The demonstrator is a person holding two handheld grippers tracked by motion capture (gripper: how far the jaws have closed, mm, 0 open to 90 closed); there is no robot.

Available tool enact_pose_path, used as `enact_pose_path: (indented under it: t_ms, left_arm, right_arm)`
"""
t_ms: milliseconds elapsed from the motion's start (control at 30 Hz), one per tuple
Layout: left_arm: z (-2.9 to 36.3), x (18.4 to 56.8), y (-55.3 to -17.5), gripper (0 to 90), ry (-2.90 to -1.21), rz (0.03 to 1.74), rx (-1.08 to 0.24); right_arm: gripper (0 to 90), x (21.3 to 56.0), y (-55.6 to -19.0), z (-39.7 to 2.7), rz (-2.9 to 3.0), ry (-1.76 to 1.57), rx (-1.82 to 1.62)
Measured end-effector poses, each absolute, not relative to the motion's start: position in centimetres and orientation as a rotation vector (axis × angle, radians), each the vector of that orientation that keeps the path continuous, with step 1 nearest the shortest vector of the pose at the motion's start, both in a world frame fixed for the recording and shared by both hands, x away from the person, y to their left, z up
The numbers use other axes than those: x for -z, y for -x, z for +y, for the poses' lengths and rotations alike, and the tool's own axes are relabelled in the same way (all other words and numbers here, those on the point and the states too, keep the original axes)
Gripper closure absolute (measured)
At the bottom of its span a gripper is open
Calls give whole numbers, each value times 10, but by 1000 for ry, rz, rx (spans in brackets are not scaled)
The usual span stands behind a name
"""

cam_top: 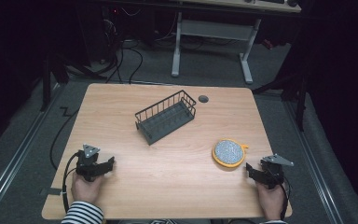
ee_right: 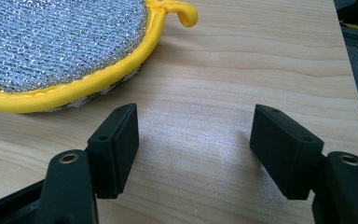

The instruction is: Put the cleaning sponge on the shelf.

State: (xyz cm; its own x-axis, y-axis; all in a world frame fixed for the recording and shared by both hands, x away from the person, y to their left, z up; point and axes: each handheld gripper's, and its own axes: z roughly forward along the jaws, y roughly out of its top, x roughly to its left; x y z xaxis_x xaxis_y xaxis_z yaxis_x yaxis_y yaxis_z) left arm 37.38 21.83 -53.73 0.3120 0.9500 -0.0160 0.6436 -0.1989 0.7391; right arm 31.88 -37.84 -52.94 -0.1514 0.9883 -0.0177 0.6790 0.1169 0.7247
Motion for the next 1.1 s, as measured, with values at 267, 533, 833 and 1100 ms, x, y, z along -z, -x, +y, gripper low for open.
enact_pose_path:
  t_ms: [267, 533, 833, 1100]
  left_arm:
    - [217, 537, -373, 243, -1931, 1414, -608]
    - [218, 537, -374, 241, -1936, 1406, -604]
    - [218, 530, -376, 282, -1942, 1398, -545]
    - [215, 513, -381, 294, -1923, 1350, -485]
  right_arm:
    - [318, 529, -319, -378, 1896, -1606, -792]
    - [317, 529, -319, -378, 1896, -1607, -793]
    - [315, 530, -318, -378, 1894, -1609, -796]
    - [312, 530, -318, -378, 1895, -1608, -798]
